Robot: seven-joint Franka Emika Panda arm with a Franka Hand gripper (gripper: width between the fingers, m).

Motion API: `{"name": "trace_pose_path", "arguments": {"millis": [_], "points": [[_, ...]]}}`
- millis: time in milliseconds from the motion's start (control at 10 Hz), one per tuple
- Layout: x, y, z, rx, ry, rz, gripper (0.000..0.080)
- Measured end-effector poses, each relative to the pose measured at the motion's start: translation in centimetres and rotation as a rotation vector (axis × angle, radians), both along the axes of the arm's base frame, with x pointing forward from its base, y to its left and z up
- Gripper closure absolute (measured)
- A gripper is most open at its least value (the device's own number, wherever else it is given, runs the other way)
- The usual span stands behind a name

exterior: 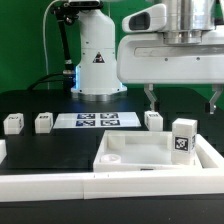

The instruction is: Assemble square table

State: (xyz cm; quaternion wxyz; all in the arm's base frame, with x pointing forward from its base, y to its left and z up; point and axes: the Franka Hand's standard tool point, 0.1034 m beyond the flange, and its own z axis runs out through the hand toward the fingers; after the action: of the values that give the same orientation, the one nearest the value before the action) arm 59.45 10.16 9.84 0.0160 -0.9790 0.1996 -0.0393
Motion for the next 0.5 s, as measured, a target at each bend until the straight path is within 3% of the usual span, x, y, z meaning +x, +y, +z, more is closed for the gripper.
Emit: {"name": "trace_pose_path", "arguments": {"millis": [300, 500], "points": [[0.0, 0.0, -0.3, -0.002, 0.003, 0.008, 0.015], [-0.5, -1.0, -0.7, -0.022, -0.02, 0.206, 0.015]]}}
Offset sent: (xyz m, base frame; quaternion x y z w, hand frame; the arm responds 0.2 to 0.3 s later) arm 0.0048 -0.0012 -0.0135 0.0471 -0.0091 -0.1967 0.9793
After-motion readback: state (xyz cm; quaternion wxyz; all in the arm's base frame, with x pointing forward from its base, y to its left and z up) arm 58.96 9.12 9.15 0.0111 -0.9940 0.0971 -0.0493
